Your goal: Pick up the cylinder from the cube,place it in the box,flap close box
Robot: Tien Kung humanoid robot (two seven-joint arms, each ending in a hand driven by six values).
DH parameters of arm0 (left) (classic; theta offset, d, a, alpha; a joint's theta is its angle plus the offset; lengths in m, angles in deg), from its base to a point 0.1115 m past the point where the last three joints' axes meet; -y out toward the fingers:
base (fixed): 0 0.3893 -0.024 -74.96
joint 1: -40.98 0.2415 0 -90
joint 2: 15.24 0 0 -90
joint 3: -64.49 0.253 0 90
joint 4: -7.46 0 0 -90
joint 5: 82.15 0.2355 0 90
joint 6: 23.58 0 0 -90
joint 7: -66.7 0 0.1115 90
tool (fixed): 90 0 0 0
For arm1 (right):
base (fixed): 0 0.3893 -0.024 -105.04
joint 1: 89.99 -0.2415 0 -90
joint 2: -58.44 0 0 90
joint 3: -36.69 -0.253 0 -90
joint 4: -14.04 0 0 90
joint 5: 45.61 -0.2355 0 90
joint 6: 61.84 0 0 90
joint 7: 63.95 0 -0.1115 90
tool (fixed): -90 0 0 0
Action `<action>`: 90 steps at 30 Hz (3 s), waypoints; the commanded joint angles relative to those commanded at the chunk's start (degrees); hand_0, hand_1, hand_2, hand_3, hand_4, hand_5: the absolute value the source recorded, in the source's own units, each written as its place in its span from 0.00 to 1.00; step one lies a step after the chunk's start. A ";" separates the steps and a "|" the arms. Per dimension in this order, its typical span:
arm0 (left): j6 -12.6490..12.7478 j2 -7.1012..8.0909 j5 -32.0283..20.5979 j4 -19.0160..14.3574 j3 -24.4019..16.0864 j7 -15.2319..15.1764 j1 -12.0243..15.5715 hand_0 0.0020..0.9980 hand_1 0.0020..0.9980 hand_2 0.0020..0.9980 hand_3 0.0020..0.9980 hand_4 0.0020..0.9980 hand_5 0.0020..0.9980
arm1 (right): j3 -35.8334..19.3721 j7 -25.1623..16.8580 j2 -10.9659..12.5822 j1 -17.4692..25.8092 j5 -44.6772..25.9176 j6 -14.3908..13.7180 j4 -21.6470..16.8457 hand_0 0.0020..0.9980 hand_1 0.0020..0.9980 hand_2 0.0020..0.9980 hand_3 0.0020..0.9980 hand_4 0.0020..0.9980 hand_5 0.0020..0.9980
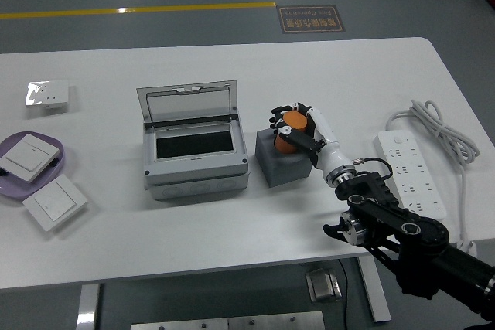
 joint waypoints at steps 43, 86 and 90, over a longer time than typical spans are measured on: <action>-0.02 0.72 -1.78 0.23 2.61 -0.03 -0.07 0.62 0.63 0.63 0.67 0.75 0.25 | 10.83 31.10 -7.20 -14.99 56.62 -0.06 -17.86 0.08 0.14 0.20 0.16 0.00 0.00; 0.07 0.41 -0.76 0.07 2.29 -0.02 -0.76 0.62 0.63 0.63 0.67 0.75 0.26 | 12.43 38.26 -9.64 -16.66 67.33 4.52 -6.23 0.97 0.82 0.80 0.84 0.75 0.39; 0.11 0.23 0.69 -0.15 0.85 0.00 -0.64 0.62 0.63 0.63 0.67 0.75 0.25 | 11.26 35.56 -7.56 -15.04 61.38 2.00 -9.93 0.96 0.80 0.78 0.83 0.84 0.42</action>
